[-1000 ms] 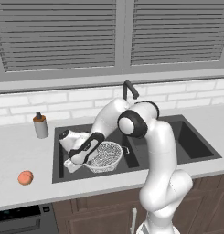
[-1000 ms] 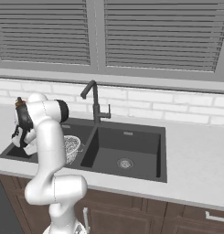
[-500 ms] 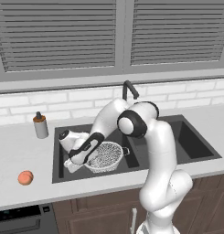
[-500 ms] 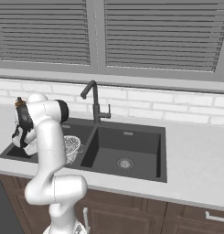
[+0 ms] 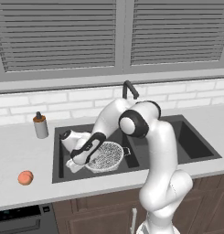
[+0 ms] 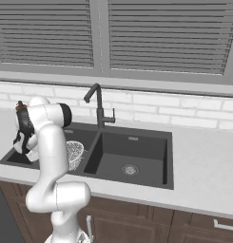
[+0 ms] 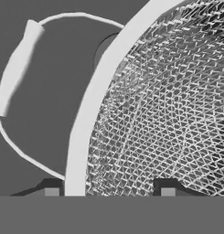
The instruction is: Put the colander in the sink, put the peach in the colander, and turn on the sink faucet and pour water over the colander.
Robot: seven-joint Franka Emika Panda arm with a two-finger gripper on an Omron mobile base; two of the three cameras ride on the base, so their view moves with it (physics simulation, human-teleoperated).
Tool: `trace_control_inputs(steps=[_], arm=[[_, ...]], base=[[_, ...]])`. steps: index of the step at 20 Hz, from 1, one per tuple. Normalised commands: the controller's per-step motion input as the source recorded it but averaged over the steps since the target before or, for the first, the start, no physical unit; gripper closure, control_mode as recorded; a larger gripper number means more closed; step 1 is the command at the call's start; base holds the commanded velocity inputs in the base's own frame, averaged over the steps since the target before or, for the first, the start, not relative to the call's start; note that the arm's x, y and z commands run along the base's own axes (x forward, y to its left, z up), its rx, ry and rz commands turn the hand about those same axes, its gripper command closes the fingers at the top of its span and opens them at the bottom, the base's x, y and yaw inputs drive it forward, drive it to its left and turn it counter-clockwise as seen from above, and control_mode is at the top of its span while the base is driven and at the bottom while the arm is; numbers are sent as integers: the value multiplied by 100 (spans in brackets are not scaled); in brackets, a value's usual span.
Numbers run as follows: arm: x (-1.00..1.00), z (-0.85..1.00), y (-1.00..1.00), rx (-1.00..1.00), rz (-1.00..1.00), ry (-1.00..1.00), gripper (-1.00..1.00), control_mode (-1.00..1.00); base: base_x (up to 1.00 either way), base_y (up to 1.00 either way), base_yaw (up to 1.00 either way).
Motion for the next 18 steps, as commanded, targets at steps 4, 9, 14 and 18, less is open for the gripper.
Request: trace_control_inputs(steps=[4, 9, 14, 18], arm=[[-13, 6, -7, 0, 0, -3, -100, -100], [-14, 43, 9, 0, 0, -4, -100, -100], [-24, 86, 42, 1, 0, -5, -100, -100], [-40, 100, 53, 5, 0, -7, -100, -100]], base=[[0, 0, 0], [0, 0, 0], [0, 0, 0], [0, 0, 0]])
